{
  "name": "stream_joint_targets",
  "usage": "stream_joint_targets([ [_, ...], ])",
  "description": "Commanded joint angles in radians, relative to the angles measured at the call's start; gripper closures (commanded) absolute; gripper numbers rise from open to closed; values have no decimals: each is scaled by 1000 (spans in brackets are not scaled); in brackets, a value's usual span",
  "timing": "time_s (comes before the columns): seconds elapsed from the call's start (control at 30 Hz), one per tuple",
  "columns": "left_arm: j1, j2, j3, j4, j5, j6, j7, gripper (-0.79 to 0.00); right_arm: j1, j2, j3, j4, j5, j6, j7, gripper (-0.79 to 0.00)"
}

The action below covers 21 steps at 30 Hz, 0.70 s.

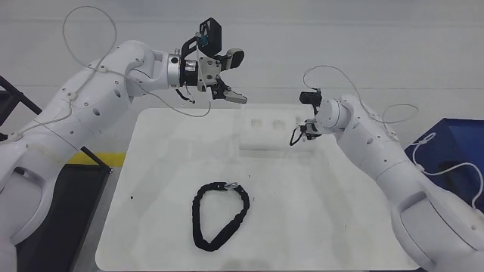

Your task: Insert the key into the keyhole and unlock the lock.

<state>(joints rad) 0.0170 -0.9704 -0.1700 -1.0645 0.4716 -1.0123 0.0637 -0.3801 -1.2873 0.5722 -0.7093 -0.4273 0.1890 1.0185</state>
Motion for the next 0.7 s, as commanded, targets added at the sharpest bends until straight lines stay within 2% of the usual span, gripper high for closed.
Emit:
stream_joint_targets([
  [0.0, 0, 0, 0, 0, 0, 0, 0, -785, -14, 21, 33, -44, 10, -24, 17, 0],
  [0.23, 0, 0, 0, 0, 0, 0, 0, -785, -121, 110, 186, -289, 45, -66, 107, 0],
  [0.4, 0, 0, 0, 0, 0, 0, 0, -785, -262, 179, 342, -535, 80, -99, 139, 0],
  [0.53, 0, 0, 0, 0, 0, 0, 0, -785, -385, 219, 476, -676, 185, -176, 169, 0],
  [0.67, 0, 0, 0, 0, 0, 0, 0, -785, -473, 243, 579, -738, 305, -253, 185, 0],
])
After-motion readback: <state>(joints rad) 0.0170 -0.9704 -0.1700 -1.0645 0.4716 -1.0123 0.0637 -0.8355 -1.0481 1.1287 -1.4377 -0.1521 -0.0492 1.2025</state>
